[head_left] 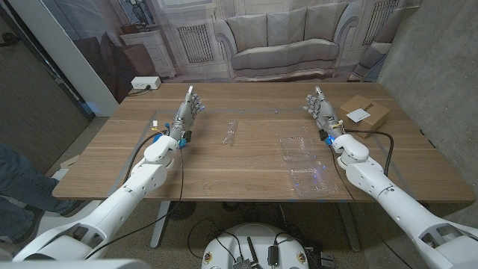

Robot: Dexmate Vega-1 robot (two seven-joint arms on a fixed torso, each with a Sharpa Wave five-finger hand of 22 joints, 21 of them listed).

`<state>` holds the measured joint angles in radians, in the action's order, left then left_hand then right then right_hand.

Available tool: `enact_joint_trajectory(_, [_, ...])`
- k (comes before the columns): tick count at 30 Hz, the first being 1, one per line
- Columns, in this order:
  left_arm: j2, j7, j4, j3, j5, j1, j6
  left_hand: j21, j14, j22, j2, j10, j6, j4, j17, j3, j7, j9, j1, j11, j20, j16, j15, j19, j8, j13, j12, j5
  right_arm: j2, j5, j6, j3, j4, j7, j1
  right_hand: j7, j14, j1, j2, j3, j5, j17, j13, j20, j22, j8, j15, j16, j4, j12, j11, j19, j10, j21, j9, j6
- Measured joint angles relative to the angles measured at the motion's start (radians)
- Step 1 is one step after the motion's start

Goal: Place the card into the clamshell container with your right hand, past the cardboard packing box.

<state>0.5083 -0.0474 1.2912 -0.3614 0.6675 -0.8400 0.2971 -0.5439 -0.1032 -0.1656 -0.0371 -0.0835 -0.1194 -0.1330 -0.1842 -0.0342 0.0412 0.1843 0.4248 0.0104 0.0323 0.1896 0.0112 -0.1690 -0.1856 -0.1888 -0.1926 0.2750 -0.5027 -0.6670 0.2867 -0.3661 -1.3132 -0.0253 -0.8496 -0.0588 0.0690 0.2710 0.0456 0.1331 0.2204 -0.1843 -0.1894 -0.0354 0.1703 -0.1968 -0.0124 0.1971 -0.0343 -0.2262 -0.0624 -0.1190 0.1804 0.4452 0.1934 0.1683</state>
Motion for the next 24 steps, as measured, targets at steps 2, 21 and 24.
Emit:
enact_joint_trajectory(2, [0.000,-0.004,0.000,0.001,0.004,0.000,0.002,0.000,0.000,0.000,0.003,0.000,0.000,0.000,0.000,0.000,0.000,0.000,0.011,0.000,0.000,0.000,0.000,0.000,0.000,0.000,0.000,0.000,0.000,-0.003,0.000,0.000,0.000,0.001,0.000,0.000,0.000,0.000,0.000,0.000,0.000,0.000,0.000,0.000,0.000,0.000,0.000,0.000,0.000,0.000,0.000,0.000,0.000,0.000,0.000,0.000])
enact_joint_trajectory(21, [-0.013,-0.008,-0.005,-0.008,0.001,0.018,0.009,0.013,-0.011,0.000,0.005,-0.004,-0.007,0.000,0.000,0.000,0.003,0.000,0.012,0.004,0.000,0.000,0.000,0.000,0.000,0.000,0.000,0.008,0.007,-0.011,0.037,0.024,-0.048,0.042,-0.053,0.018,0.047,0.022,-0.009,0.007,0.000,0.003,0.000,-0.004,0.000,-0.012,0.025,0.006,0.013,-0.012,0.029,-0.029,0.043,-0.006,-0.003,0.032])
enact_joint_trajectory(24, [-0.015,-0.008,-0.007,-0.012,-0.004,0.024,0.007,0.013,-0.011,0.000,0.005,-0.004,-0.007,0.000,0.000,0.000,0.003,0.000,0.013,0.004,0.000,0.000,0.000,0.000,0.000,0.000,0.000,0.008,-0.001,-0.009,0.040,0.031,-0.066,0.046,-0.067,0.013,0.049,0.022,-0.009,0.007,0.000,0.003,0.000,-0.004,0.000,-0.012,0.023,0.006,0.013,-0.012,0.026,-0.028,0.045,-0.010,-0.003,0.037])
